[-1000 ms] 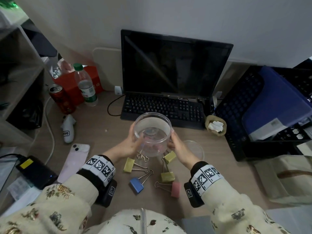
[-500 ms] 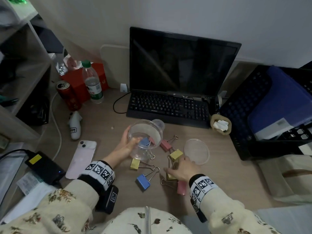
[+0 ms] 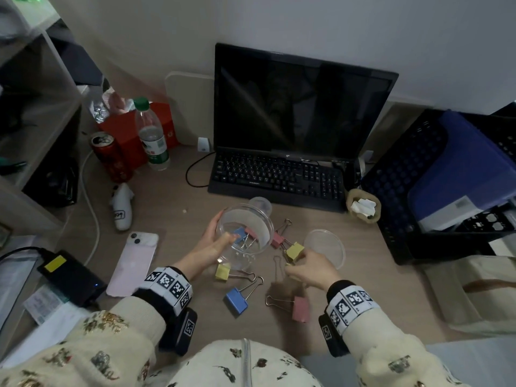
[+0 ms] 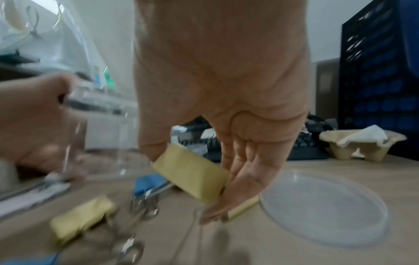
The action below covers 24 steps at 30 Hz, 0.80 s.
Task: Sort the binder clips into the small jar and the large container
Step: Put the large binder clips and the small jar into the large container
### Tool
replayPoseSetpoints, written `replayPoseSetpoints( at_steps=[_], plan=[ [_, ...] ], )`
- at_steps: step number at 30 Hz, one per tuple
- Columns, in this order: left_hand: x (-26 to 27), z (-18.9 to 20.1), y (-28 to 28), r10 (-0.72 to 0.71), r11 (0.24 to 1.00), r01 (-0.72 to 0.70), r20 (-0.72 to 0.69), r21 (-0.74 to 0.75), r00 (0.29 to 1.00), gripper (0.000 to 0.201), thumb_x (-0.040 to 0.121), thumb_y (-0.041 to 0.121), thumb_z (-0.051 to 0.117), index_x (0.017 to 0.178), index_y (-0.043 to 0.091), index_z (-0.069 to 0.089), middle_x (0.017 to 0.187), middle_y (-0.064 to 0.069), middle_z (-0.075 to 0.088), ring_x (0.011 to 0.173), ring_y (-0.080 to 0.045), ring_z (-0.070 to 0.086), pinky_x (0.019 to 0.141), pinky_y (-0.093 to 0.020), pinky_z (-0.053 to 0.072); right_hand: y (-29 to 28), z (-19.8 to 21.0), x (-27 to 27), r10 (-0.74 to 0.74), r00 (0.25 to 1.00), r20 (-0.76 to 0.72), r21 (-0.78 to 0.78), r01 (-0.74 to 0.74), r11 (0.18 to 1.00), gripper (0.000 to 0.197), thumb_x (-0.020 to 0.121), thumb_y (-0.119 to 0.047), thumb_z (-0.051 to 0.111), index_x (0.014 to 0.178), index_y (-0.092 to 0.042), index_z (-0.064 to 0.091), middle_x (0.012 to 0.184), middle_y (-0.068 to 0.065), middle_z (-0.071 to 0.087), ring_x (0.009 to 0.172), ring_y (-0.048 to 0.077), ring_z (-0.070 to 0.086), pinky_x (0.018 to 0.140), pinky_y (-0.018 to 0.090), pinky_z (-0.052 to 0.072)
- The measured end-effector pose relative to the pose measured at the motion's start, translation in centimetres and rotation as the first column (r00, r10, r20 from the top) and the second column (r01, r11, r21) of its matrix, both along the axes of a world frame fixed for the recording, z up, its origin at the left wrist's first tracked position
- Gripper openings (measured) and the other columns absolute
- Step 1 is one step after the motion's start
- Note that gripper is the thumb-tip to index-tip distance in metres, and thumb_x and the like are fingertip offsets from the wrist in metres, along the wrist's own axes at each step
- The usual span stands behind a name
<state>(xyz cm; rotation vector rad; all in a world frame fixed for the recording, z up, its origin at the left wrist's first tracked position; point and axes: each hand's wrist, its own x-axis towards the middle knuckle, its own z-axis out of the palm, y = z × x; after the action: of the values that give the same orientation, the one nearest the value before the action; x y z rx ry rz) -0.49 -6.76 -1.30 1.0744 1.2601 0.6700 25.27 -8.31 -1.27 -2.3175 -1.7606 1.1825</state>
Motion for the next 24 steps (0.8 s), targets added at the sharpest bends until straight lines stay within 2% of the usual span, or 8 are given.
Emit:
replayPoseSetpoints(
  at_steps=[4,8,10,12,15,18,21,24],
  plan=[
    [0.3,0.0,0.1,-0.01,1.0,0.009,-0.025,-0.022,1.0,0.104,0.061,0.062,0.064,0.151,0.04,0.015,0.153,0.0,0.031,0.135,-0.025,0.04,0.106,-0.05,0.043,1.1,2.9,0.9,-0.036,0.98,-0.195,0.126,0.062,0.99,0.04,0.075,-0.039,0.075,0.106,-0.022,0.057,0.092,-0.003,0.067,0.082,0.016,0.067,0.07,0.035,0.057],
    [1.3,-0.1,0.0,-0.063,0.998,0.063,-0.036,0.012,0.997,0.078,0.091,0.027,0.064,0.152,0.028,0.017,0.151,-0.002,0.034,0.123,-0.014,0.044,0.081,-0.011,0.047,1.3,6.2,-0.4,0.211,0.953,-0.216,0.368,-0.12,0.922,0.039,0.077,-0.04,0.076,0.111,-0.027,0.062,0.106,-0.009,0.062,0.095,0.007,0.057,0.076,0.022,0.047],
    [1.7,-0.3,-0.1,-0.09,0.994,0.092,-0.051,0.051,0.995,0.081,0.09,0.025,0.067,0.153,0.028,0.017,0.153,0.003,0.029,0.131,-0.011,0.035,0.098,-0.018,0.042,1.2,7.2,-1.5,0.31,0.949,-0.063,0.369,-0.266,0.891,0.038,0.079,-0.041,0.072,0.114,-0.029,0.062,0.109,-0.008,0.059,0.096,0.007,0.055,0.069,0.017,0.043],
    [1.9,-0.3,-0.3,-0.115,0.992,0.117,-0.033,0.055,0.993,0.091,0.082,0.03,0.075,0.153,0.032,0.017,0.15,0.011,0.03,0.134,-0.007,0.032,0.111,-0.033,0.036,1.4,7.6,-2.6,0.388,0.906,0.172,0.319,-0.424,0.848,0.041,0.081,-0.046,0.067,0.118,-0.03,0.061,0.111,-0.006,0.058,0.101,0.013,0.054,0.073,0.024,0.043],
    [2.2,-0.3,-0.4,-0.135,0.99,0.134,0.028,0.039,0.99,0.096,0.076,0.027,0.079,0.15,0.036,0.019,0.134,0.023,0.036,0.128,-0.008,0.042,0.109,-0.038,0.043,1.6,7.2,-4.0,0.478,0.792,0.38,0.254,-0.586,0.769,0.043,0.082,-0.045,0.064,0.121,-0.028,0.06,0.112,-0.001,0.059,0.107,0.021,0.053,0.083,0.034,0.041],
    [2.6,-0.2,-0.5,-0.141,0.99,0.139,0.069,0.027,0.988,0.098,0.071,0.026,0.08,0.147,0.043,0.02,0.125,0.029,0.036,0.127,-0.011,0.046,0.103,-0.039,0.048,1.6,5.7,-5.3,0.549,0.724,0.419,0.223,-0.668,0.711,0.047,0.084,-0.045,0.062,0.127,-0.026,0.057,0.114,0.002,0.061,0.11,0.024,0.051,0.088,0.036,0.039],
    [2.8,-0.3,-0.6,-0.132,0.991,0.132,0.098,0.007,0.986,0.095,0.071,0.025,0.079,0.143,0.046,0.021,0.126,0.025,0.039,0.118,-0.003,0.051,0.094,-0.03,0.053,1.6,4.0,-5.8,0.563,0.681,0.468,0.184,-0.698,0.692,0.056,0.081,-0.055,0.064,0.127,-0.023,0.054,0.117,0.003,0.061,0.112,0.024,0.049,0.092,0.037,0.037],
    [3.2,-0.4,-0.6,-0.131,0.991,0.13,0.086,0.016,0.988,0.09,0.079,0.017,0.077,0.146,0.042,0.021,0.135,0.019,0.037,0.122,-0.001,0.046,0.092,-0.022,0.051,1.8,3.3,-5.4,0.557,0.686,0.468,0.173,-0.69,0.703,0.06,0.082,-0.046,0.065,0.134,-0.024,0.047,0.123,0.002,0.058,0.118,0.024,0.046,0.095,0.037,0.033]
  ],
)
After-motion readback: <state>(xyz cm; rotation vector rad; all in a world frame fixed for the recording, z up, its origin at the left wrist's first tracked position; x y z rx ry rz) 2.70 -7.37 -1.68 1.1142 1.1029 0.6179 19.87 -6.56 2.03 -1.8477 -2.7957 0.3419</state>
